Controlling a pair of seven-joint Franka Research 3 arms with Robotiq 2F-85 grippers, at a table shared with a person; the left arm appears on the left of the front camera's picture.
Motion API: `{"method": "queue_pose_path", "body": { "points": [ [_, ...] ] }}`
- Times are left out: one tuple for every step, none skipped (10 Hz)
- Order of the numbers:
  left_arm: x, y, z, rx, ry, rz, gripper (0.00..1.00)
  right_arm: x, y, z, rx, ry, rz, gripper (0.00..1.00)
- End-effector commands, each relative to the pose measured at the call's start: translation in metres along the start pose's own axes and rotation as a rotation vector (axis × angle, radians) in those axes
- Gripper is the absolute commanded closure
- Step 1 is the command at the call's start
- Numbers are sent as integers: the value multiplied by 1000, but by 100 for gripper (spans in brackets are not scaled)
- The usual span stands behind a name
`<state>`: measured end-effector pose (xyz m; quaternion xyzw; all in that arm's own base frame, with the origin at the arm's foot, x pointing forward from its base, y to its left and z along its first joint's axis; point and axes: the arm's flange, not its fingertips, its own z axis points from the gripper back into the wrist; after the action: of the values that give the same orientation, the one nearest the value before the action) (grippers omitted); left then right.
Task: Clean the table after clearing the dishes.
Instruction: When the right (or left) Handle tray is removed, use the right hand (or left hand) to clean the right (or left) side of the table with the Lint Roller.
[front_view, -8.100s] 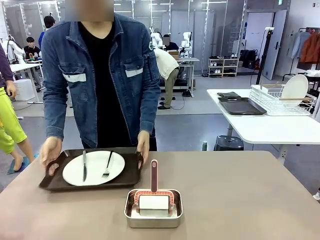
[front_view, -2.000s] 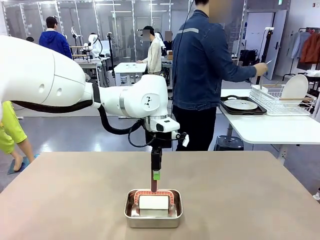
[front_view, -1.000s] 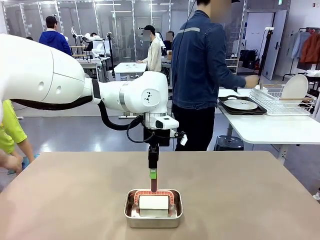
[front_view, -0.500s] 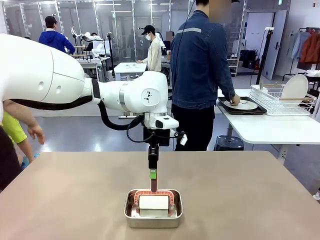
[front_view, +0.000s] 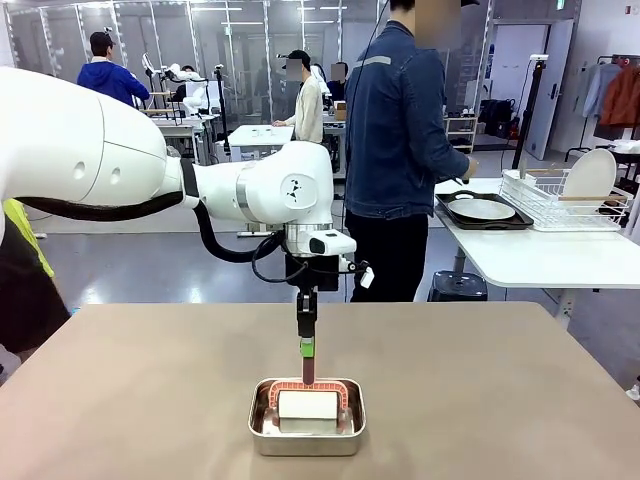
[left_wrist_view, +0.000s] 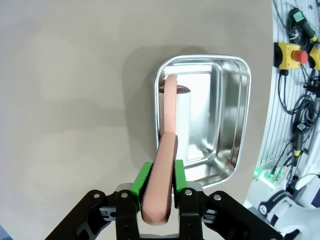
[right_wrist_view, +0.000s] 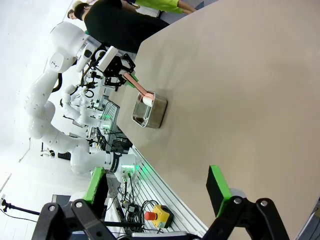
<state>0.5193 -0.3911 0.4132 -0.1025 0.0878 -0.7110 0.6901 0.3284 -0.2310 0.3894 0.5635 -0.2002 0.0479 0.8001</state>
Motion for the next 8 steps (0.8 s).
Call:
{"method": "queue_pose_path", "body": {
  "points": [
    [-7, -5, 3, -30, -28, -15, 100, -2, 3, -2, -6, -18, 9, 0],
    [-9, -7, 4, -39, -26, -6, 100, -2, 3, -2, -6, -18, 9, 0],
    [-11, -10, 7, -47, -34, -1, 96, -2, 3, -2, -6, -18, 9, 0],
    [-17, -17, 16, -42, -52, 30, 96, -2, 3, -2, -6, -18, 9, 0],
    [-36, -32, 36, -36, -98, 130, 100, -2, 3, -2, -6, -18, 9, 0],
    [-65, -48, 56, -15, -167, 213, 100, -2, 3, -2, -6, -18, 9, 0],
    [-100, -62, 73, -3, -245, 294, 100, -2, 3, -2, -6, -18, 9, 0],
    [-135, -68, 77, -24, -308, 411, 100, -2, 3, -2, -6, -18, 9, 0]
  ]
}}
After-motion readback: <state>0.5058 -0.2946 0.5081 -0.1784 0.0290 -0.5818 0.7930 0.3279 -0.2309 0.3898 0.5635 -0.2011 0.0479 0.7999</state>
